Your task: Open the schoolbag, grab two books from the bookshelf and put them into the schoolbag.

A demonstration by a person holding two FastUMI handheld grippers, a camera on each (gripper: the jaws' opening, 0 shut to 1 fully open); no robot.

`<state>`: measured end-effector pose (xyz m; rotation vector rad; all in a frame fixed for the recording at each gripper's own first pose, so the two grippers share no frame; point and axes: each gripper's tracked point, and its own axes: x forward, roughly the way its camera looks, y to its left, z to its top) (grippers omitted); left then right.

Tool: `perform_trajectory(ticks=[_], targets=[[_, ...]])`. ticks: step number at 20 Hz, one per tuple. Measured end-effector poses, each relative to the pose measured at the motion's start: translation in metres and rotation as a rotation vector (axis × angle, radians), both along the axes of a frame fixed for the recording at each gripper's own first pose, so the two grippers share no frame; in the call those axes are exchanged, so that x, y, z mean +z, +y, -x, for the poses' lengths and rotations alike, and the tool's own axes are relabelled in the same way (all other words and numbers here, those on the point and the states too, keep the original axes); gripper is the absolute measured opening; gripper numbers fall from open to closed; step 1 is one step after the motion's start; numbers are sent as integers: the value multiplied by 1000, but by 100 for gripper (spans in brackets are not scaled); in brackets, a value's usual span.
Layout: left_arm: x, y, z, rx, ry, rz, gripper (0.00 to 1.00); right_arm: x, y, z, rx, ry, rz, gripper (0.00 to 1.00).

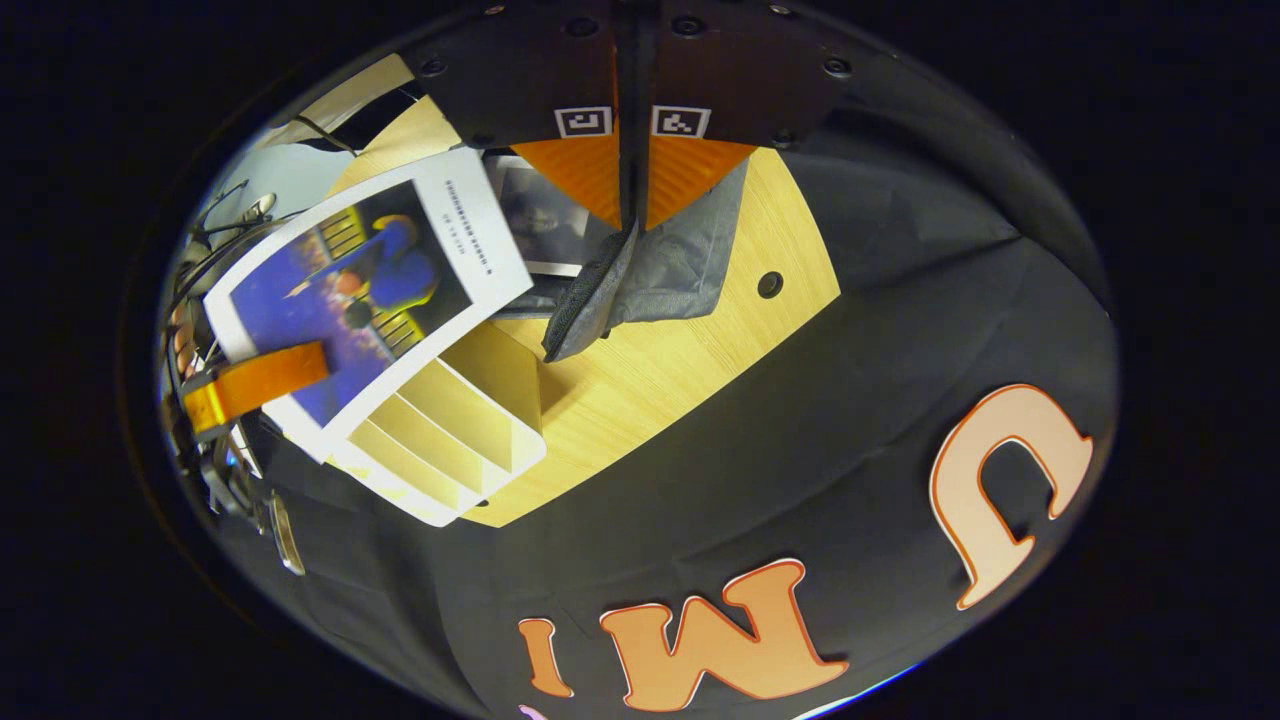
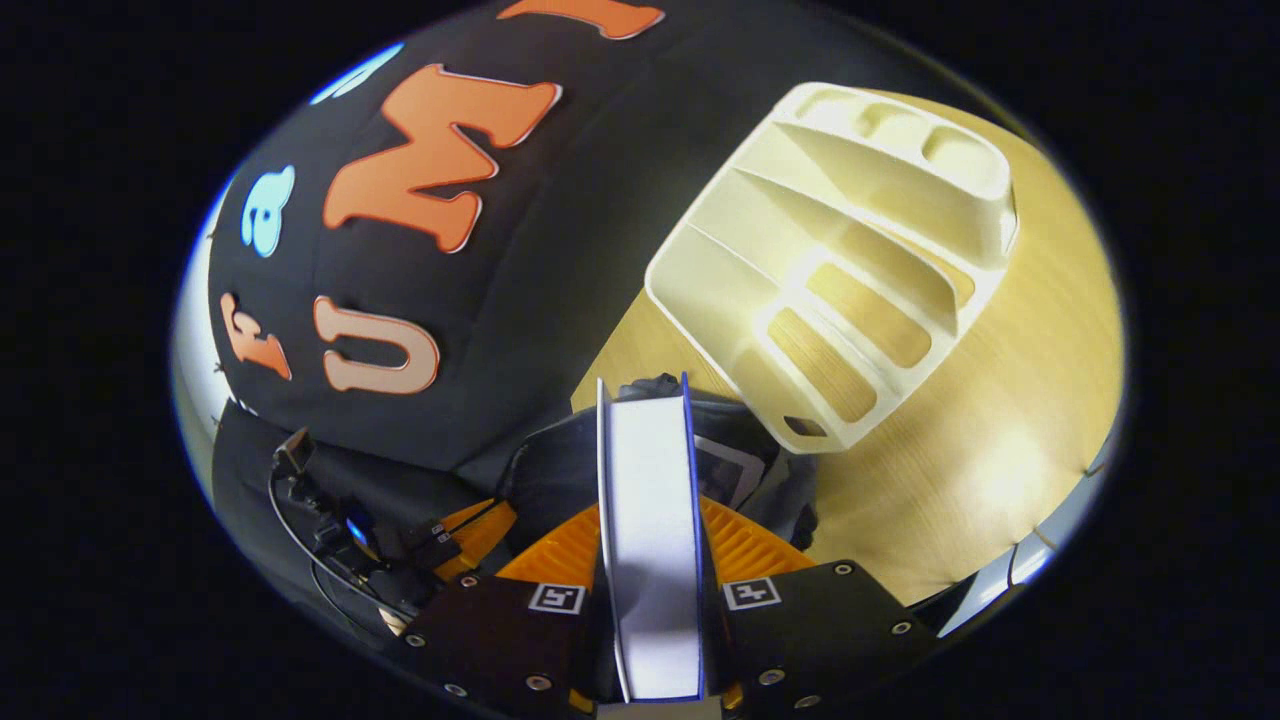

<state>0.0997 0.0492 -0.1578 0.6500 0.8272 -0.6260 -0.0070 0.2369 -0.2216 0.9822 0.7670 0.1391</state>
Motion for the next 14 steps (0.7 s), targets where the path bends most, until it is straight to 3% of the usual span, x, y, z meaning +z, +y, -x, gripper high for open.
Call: perform_trajectory(ticks=[5, 8, 14], targets=[[7, -6, 3, -17, -8, -12, 0, -53, 21, -24, -83, 34, -132, 36], [14, -13, 3, -48, -31, -35, 0, -74, 34, -40, -97, -2, -111, 35], [19, -24, 0, -71, -44, -41, 1, -79, 68, -75, -149, -59, -178, 36]])
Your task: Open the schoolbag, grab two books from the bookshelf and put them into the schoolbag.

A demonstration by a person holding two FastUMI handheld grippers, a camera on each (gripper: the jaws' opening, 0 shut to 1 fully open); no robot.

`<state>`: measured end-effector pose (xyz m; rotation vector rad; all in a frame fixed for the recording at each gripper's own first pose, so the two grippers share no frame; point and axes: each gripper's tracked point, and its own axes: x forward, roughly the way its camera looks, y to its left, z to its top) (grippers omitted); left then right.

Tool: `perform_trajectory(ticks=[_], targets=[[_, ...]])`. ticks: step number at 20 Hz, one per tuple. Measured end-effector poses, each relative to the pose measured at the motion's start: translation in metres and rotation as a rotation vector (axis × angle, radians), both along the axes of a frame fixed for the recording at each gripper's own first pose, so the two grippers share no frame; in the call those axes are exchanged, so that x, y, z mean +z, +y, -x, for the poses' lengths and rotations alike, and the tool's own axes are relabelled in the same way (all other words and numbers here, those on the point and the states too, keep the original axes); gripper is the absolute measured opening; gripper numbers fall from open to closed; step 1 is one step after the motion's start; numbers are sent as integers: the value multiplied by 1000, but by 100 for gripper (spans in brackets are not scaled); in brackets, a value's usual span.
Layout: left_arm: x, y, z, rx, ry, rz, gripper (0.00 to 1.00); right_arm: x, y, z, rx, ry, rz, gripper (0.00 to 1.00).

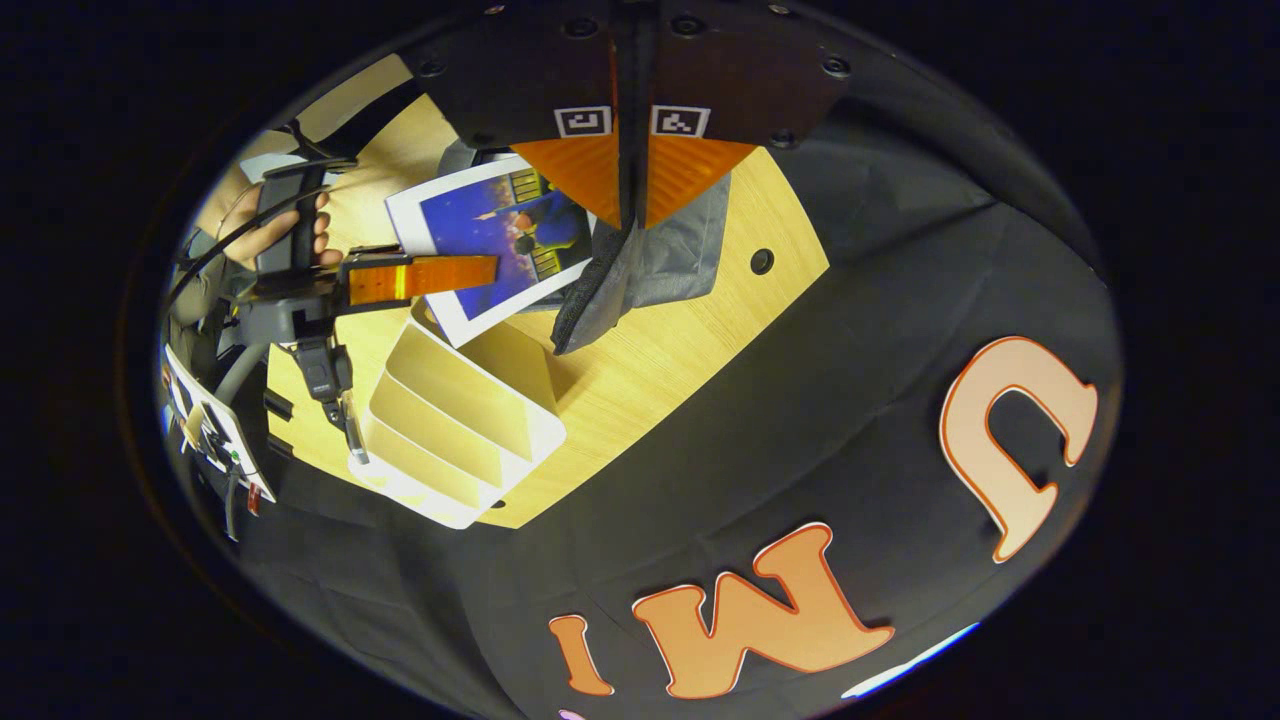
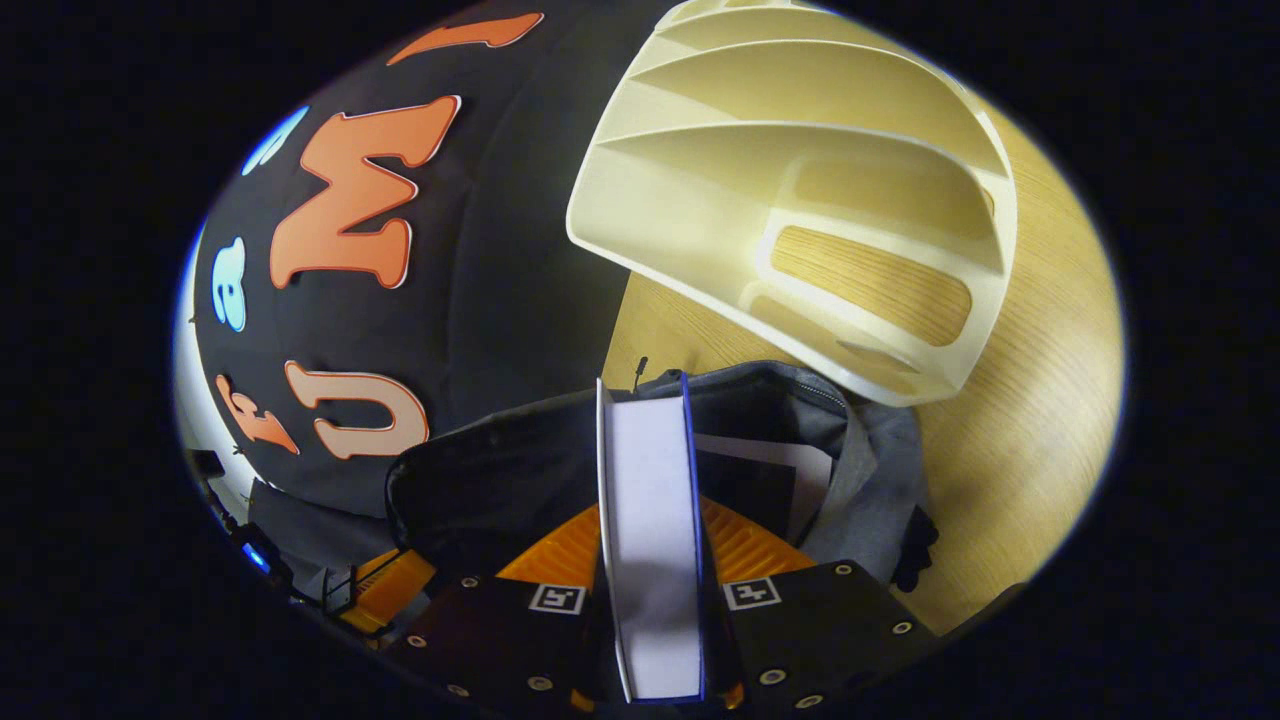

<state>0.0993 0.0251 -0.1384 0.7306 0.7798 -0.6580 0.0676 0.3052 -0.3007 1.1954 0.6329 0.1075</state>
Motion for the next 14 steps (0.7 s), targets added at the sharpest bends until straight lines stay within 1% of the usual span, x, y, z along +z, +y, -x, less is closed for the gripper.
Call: perform_trajectory(ticks=[5, 6, 7, 9, 10, 11, 13, 14], targets=[[5, -13, 7, -74, -10, 2, 0, -10, 20, -20, -62, -18, -9, 35], [8, -14, 7, -84, -18, -3, 0, -12, 24, -29, -75, -16, -12, 26], [11, -13, 5, -88, -28, -7, 0, -16, 26, -35, -87, 3, 0, 36], [13, -12, 2, -79, -27, -2, 0, -21, 28, -40, -106, 41, 33, 38], [12, -12, 0, -70, -21, 5, 0, -22, 31, -40, -101, 56, 51, 42], [13, -10, -2, -62, -20, 6, 1, -26, 32, -37, -89, 82, 82, 43], [13, -5, -3, -57, -23, -1, 0, -39, 32, -32, -71, 152, 147, 53], [9, -4, -4, -53, -16, 2, 0, -37, 31, -29, -63, 171, 148, 65]])
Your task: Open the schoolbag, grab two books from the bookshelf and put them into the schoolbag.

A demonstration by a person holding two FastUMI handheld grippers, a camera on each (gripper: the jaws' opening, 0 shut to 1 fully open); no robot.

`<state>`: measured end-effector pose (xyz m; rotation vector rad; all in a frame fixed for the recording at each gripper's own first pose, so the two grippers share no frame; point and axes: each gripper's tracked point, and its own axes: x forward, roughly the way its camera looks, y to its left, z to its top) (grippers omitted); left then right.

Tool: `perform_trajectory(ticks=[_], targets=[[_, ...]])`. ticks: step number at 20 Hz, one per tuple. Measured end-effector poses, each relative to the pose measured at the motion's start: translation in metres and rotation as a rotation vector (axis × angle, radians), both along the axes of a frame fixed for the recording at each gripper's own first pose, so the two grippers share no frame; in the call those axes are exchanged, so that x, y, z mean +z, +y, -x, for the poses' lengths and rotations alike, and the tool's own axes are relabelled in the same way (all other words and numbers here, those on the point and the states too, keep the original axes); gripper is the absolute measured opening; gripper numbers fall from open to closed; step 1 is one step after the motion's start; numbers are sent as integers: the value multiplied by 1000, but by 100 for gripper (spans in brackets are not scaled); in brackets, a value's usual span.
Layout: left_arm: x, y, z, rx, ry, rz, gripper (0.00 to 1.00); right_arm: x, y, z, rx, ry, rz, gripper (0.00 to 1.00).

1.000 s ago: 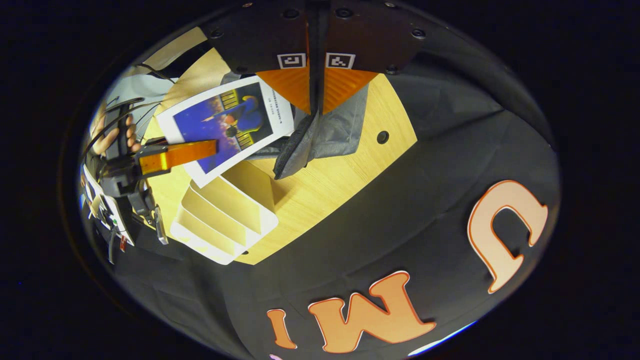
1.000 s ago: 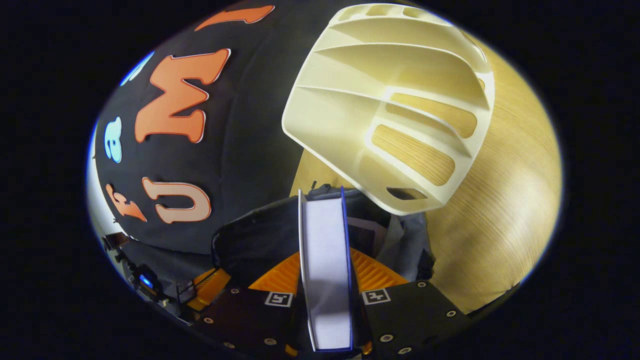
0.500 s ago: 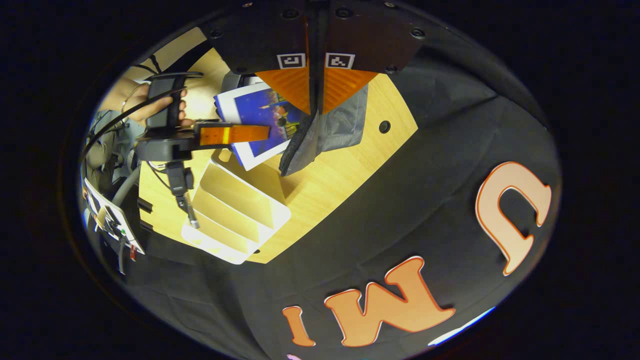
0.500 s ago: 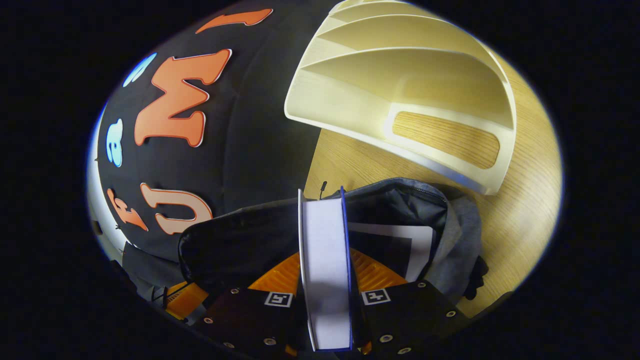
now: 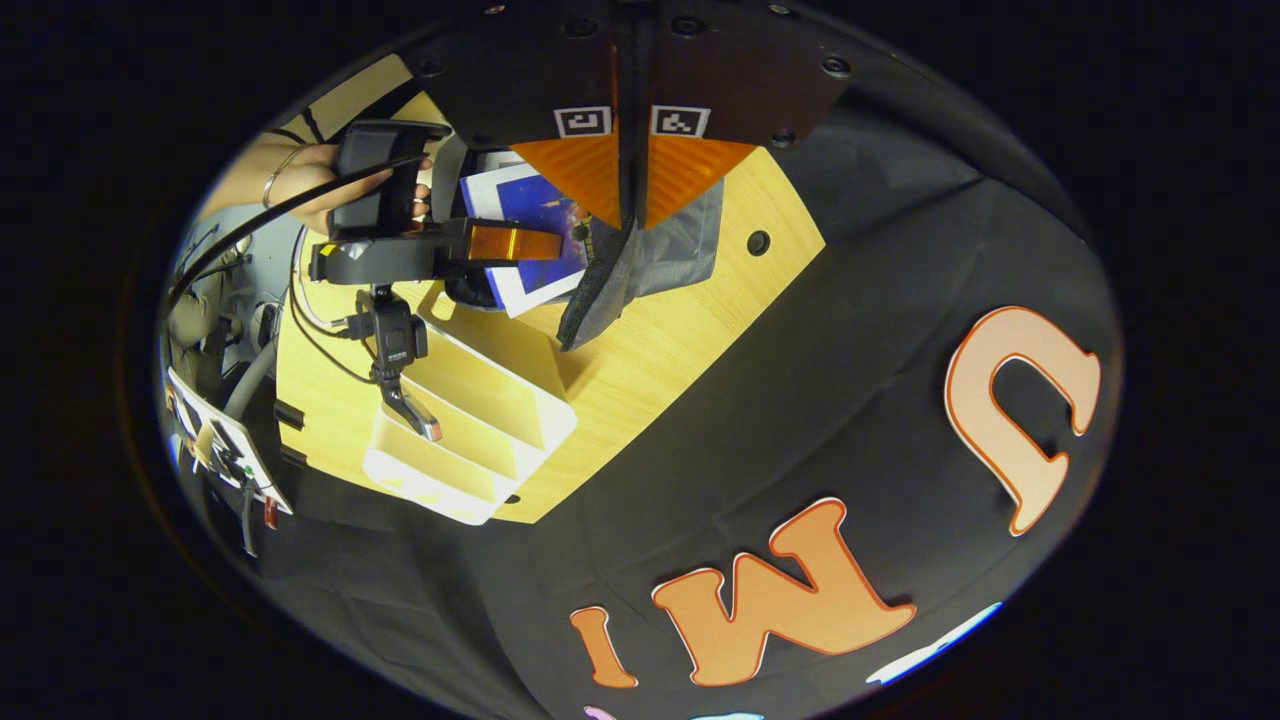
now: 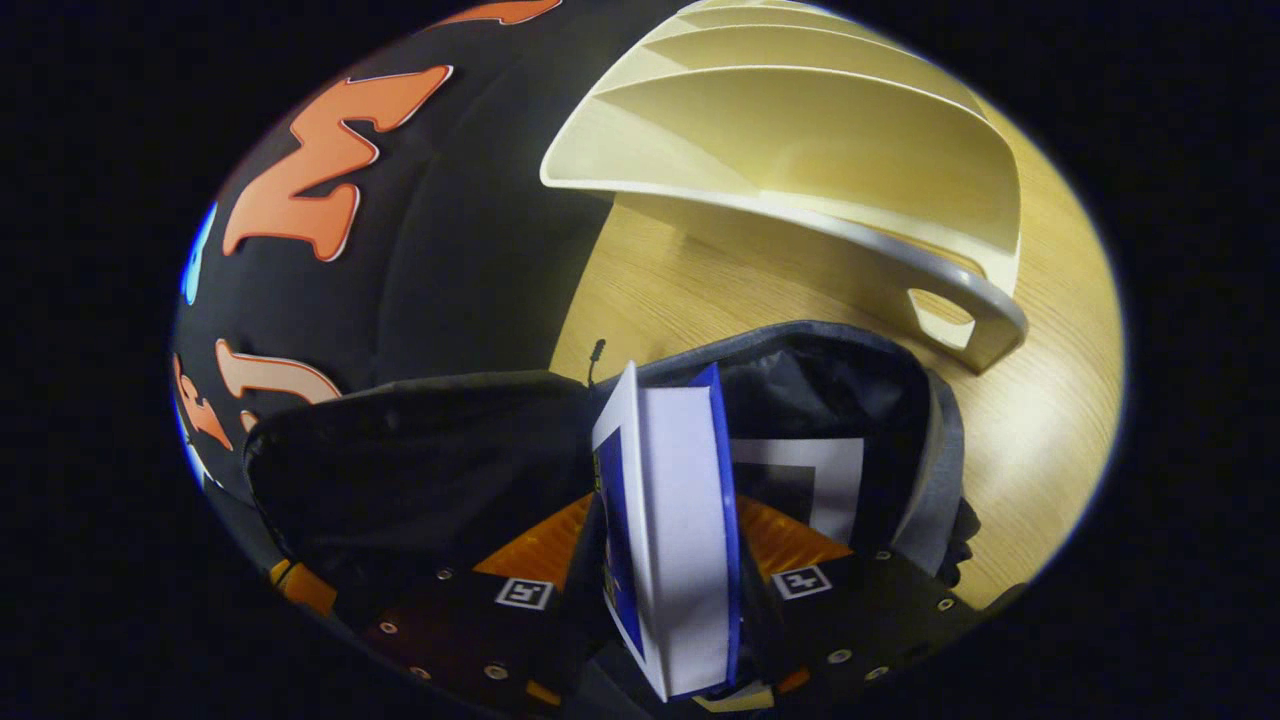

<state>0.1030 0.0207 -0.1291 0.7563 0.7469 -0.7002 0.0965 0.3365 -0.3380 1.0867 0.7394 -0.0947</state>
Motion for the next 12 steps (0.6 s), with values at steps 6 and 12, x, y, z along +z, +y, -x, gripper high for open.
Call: perform_trajectory(ticks=[6, 12], targets=[[-7, 1, 1, 30, 32, 46, 0, -6, -5, 28, 34, 115, 33, 99], [-17, 8, 12, 53, 71, 96, 1, 9, -23, 59, 77, 140, 60, 99]])
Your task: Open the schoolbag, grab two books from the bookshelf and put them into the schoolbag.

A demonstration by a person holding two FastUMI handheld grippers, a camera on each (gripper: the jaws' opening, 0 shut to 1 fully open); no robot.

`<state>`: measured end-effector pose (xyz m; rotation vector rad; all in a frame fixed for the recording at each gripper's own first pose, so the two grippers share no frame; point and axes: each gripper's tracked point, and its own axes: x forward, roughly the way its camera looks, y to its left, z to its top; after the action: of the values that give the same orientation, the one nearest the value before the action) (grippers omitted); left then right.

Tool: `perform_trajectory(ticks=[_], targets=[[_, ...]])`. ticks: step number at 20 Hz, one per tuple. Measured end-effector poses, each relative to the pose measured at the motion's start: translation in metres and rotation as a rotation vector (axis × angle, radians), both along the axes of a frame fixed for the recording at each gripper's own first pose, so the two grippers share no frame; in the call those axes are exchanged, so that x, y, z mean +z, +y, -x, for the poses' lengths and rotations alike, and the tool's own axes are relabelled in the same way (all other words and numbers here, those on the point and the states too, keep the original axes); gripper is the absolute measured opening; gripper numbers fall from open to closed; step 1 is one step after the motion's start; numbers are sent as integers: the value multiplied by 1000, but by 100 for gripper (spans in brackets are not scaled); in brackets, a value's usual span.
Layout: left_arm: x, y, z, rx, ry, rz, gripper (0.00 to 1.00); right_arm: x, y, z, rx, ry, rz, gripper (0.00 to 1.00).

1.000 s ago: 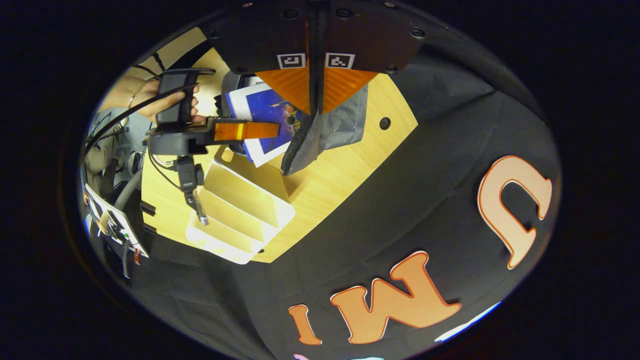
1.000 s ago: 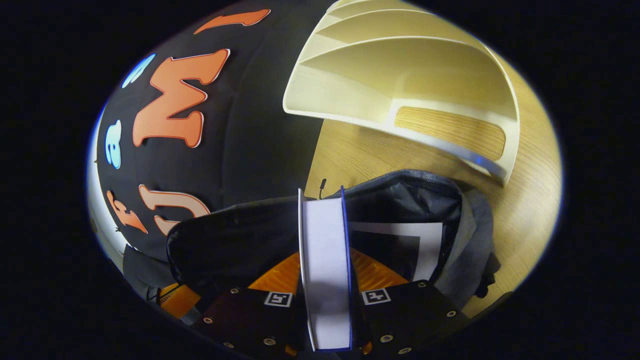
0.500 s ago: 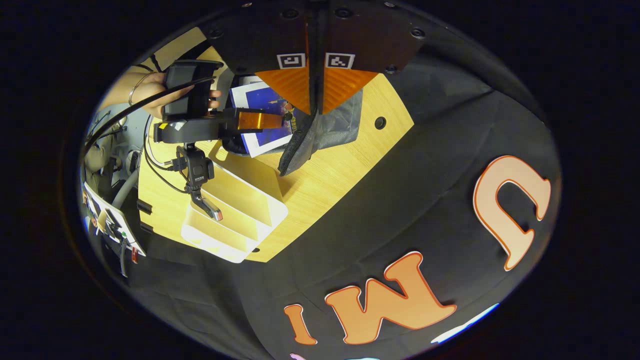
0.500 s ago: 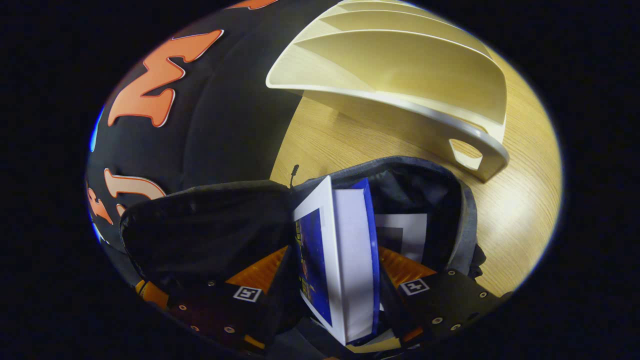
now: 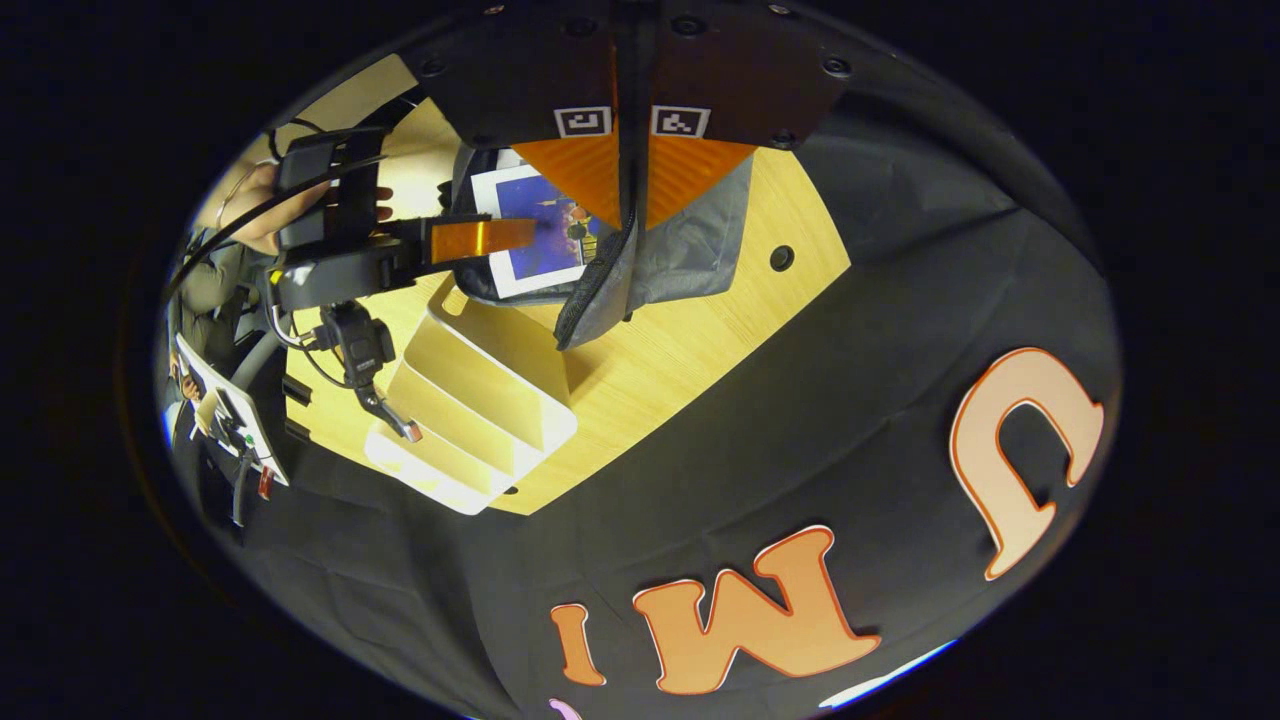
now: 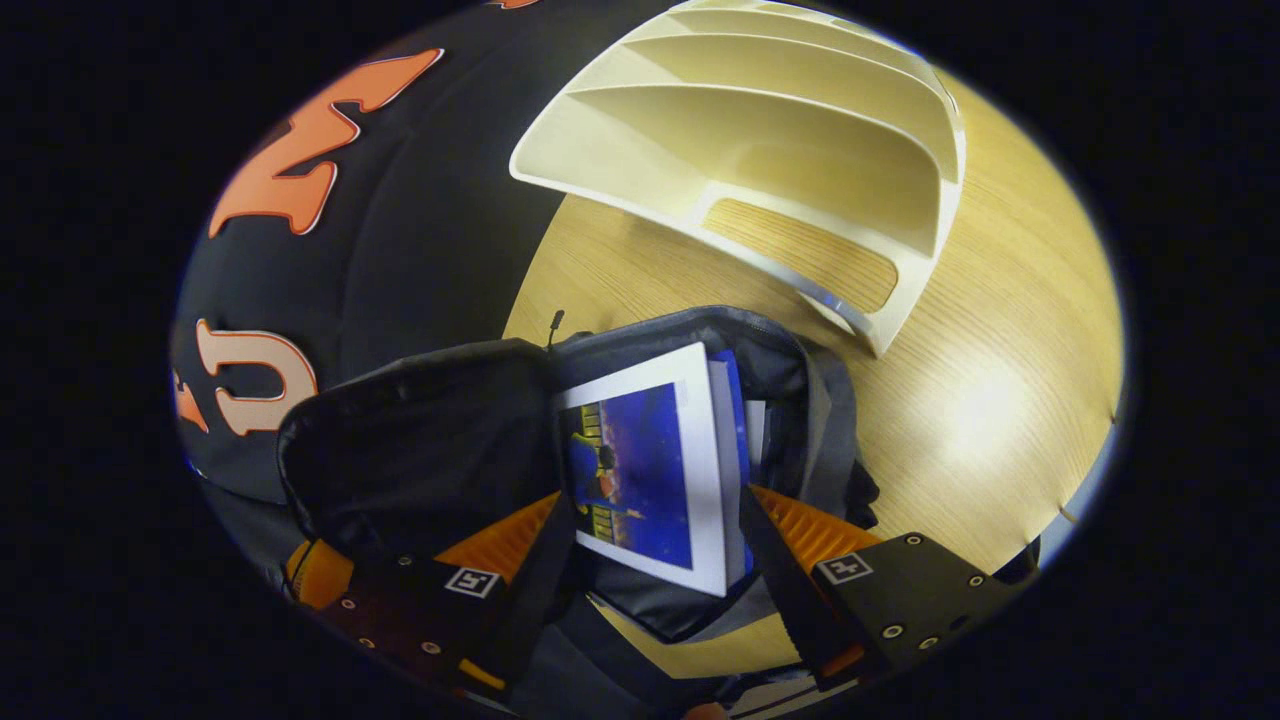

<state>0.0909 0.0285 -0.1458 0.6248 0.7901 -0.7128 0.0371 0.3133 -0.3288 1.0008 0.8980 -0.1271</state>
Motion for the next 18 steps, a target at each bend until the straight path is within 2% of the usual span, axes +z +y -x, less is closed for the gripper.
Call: perform_trajectory(ticks=[8, 12, 14, 15, 16, 17, 18], targets=[[-23, -9, 35, 49, 85, 71, 1, 31, -53, 23, 63, -16, 140, 98], [-41, -29, 62, 109, 172, 138, 13, 42, -77, 38, 131, 8, 205, 98], [-55, -43, 77, 155, 215, 170, 25, 44, -95, 46, 172, 33, 257, 99], [-58, -50, 84, 177, 233, 178, 39, 45, -104, 48, 190, 37, 280, 98], [-62, -56, 91, 199, 245, 183, 46, 46, -116, 49, 207, 41, 303, 98], [-68, -62, 96, 223, 252, 192, 63, 47, -126, 50, 223, 43, 326, 98], [-72, -71, 104, 237, 262, 204, 77, 50, -136, 51, 238, 39, 347, 98]])
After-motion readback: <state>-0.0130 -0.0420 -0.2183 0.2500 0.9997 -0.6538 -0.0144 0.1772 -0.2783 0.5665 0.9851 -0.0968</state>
